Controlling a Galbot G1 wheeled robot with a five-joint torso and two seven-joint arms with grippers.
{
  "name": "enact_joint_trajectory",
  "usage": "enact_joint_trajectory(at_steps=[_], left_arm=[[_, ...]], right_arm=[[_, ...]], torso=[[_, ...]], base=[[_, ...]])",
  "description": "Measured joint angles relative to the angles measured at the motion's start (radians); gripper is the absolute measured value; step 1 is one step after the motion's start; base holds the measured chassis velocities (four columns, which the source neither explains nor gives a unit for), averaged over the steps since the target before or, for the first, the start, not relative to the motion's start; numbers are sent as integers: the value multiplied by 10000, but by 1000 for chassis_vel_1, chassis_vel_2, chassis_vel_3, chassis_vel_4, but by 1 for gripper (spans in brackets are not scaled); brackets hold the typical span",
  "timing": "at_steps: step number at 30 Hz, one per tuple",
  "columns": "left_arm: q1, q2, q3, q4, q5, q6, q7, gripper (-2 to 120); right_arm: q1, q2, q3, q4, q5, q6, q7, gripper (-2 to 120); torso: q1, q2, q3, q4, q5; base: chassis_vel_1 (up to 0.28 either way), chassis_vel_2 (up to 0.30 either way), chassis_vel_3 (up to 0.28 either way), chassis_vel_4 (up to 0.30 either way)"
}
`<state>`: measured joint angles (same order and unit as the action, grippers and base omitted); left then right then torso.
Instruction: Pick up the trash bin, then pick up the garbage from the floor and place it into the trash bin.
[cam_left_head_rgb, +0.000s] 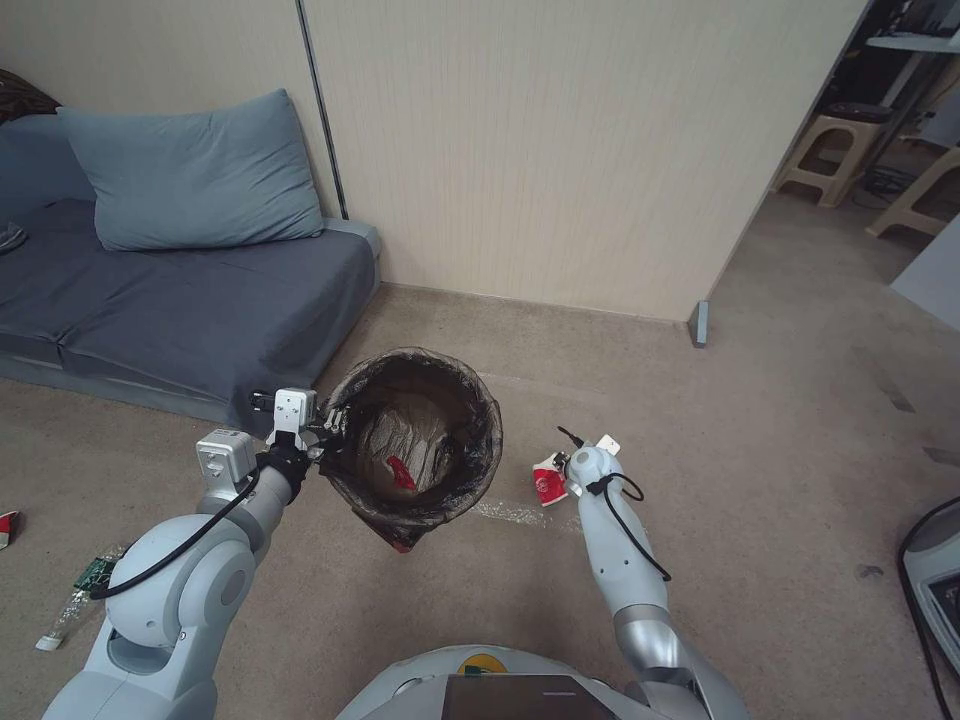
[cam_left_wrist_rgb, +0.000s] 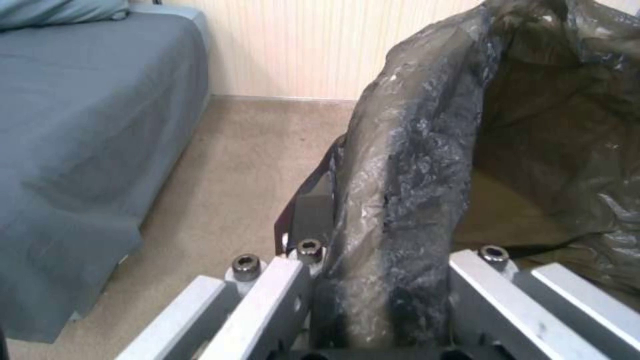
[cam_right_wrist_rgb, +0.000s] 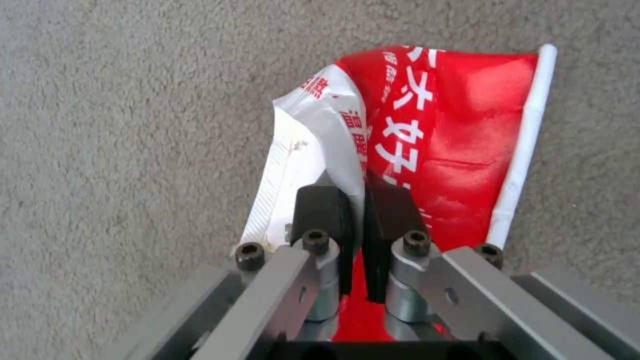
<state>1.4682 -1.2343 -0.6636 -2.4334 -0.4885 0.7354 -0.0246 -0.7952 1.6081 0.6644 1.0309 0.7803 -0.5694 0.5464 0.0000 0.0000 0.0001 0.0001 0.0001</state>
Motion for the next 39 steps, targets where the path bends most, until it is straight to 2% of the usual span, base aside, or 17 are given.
enact_joint_trajectory(at_steps=[6, 9, 11, 12, 14, 15, 18, 20, 22, 23, 25, 26, 29, 30, 32, 37, 39], left_arm=[[7, 10, -5, 1, -4, 0, -1, 5], [-6, 13, -5, 13, -4, 0, -4, 5], [-38, 14, 7, 38, -5, 0, -12, 5], [-38, 14, 7, 38, -5, 0, -12, 5], [-57, 24, 9, 61, -5, 0, -23, 5], [-57, 24, 9, 61, -5, 0, -23, 5], [-77, 48, 4, 104, -6, 0, -32, 5], [-82, 48, 5, 114, -6, 0, -31, 5], [-114, 35, 20, 164, -4, 0, -32, 5], [-114, 35, 20, 164, -4, 0, -32, 5], [-124, 4, 54, 205, 9, 0, -33, 5], [-124, 4, 54, 205, 9, 0, -33, 5], [-114, -33, 92, 251, 36, 0, -36, 5], [-114, -33, 92, 251, 36, 0, -36, 5], [-104, -49, 97, 288, 58, 0, -35, 5], [-99, -86, 116, 351, 88, 0, -35, 5], [-97, -122, 129, 396, 112, 0, -30, 5]], right_arm=[[-190, 1, -66, 401, 87, -143, 145, 3], [-450, -2, -169, 1137, 314, -356, 397, 3], [-729, -140, -367, 2313, 528, -538, 561, 3], [-729, -140, -367, 2313, 528, -538, 561, 3], [-963, -456, -517, 3406, 803, -675, 702, 3], [-963, -456, -517, 3406, 803, -675, 702, 3], [-1423, -1108, -775, 5219, 1335, -895, 966, 2], [-1514, -1234, -802, 5630, 1449, -929, 1013, 2], [-1851, -1689, -867, 7149, 1870, -1097, 1185, 0], [-1851, -1689, -867, 7149, 1870, -1097, 1185, 0], [-2110, -1998, -878, 8216, 2239, -1272, 1313, 0], [-2110, -1998, -878, 8216, 2239, -1272, 1313, 0], [-2448, -2481, -912, 10022, 2980, -1615, 1440, 0], [-2448, -2481, -912, 10022, 2980, -1615, 1440, 0], [-2515, -2799, -1030, 11184, 3658, -1691, 1471, 0], [-2464, -3359, -1299, 12303, 4424, -1701, 1242, 0], [-2329, -3901, -1507, 12716, 4690, -1701, 747, 0]], torso=[[0, 0, 0, 1, -1], [0, -1, 1, -2, 0], [0, -1, 1, -1, 4], [0, -1, 1, -1, 4], [0, 0, 0, 0, -3], [0, 0, 0, 0, -3], [1, -1, 1, -3, 2], [0, -1, 1, -3, 3], [0, 0, -2, -3, -1], [0, 0, -2, -3, -1], [0, 0, -1, 0, 0], [0, 0, -1, 0, 0], [0, 0, -1, -3, 1], [0, 0, -1, -3, 1], [0, 0, -2, -1, 0], [0, 0, -2, 0, 0], [0, 0, -2, 0, 2]], base=[[0, 0, 0, 0], [0, 0, 0, 0], [0, 0, 0, 0], [0, 0, 0, 0], [0, 0, 0, 0], [0, 0, 0, 0], [0, 0, 0, 0], [0, 0, 0, 0], [0, 0, 0, 0], [0, 0, 0, 0], [0, 0, 0, 0], [0, 0, 0, 0], [0, 0, 0, 0], [0, 0, 0, 0], [0, 0, 0, 0], [0, 0, 0, 0], [0, 0, 0, 0]])
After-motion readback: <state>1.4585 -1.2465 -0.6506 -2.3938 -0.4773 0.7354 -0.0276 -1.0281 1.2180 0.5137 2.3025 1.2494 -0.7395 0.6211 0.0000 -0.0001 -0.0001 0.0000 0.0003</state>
